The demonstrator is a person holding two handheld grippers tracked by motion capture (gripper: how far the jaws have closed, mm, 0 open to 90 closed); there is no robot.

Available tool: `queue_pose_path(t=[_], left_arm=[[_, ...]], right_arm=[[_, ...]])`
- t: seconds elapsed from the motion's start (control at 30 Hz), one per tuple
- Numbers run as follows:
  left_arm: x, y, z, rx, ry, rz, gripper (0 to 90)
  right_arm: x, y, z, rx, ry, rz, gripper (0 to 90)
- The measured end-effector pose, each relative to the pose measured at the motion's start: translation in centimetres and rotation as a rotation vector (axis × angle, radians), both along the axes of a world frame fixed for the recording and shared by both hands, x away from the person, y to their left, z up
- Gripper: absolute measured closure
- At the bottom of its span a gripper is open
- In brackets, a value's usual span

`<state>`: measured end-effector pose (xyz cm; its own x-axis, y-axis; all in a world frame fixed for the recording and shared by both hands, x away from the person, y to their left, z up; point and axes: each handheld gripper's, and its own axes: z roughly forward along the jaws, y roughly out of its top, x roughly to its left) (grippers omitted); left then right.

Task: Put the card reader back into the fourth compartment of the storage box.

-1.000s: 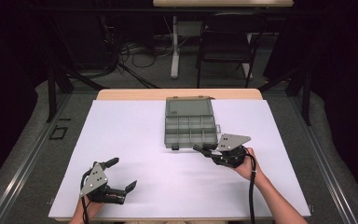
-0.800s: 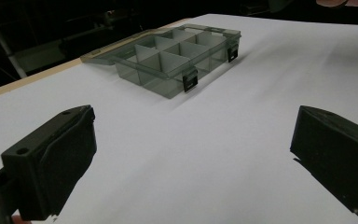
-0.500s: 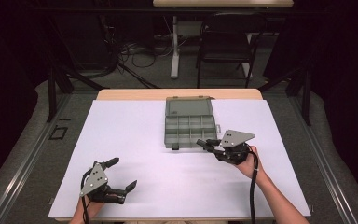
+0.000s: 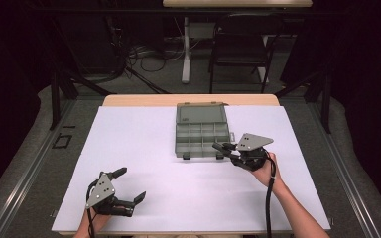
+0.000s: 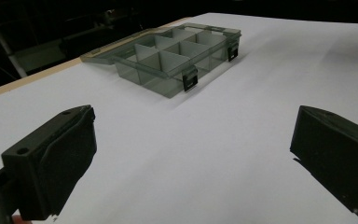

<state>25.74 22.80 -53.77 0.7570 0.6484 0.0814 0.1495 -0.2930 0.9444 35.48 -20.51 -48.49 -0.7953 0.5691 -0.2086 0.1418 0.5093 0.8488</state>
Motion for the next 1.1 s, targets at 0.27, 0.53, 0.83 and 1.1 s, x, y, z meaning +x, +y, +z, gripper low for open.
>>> queue_pose_path(t=[0.27, 0.53, 0.83, 1.1], left_arm=[[0.0, 0.0, 0.0, 0.001, 0.003, 0.003, 0.4], [0.0, -0.1, -0.1, 0.005, 0.006, 0.009, 0.4], [0.1, 0.0, -0.1, 0.002, 0.004, 0.009, 0.4], [0.0, 0.0, 0.0, 0.003, 0.005, 0.009, 0.4]], right_arm=[[0.4, -0.4, 0.3, 0.003, 0.001, -0.040, 73.7], [0.9, -0.4, 0.3, -0.007, 0.011, -0.064, 73.6], [1.8, -0.5, 0.3, -0.017, 0.019, -0.096, 73.6], [2.5, -0.6, 0.2, -0.031, 0.029, -0.123, 73.6]])
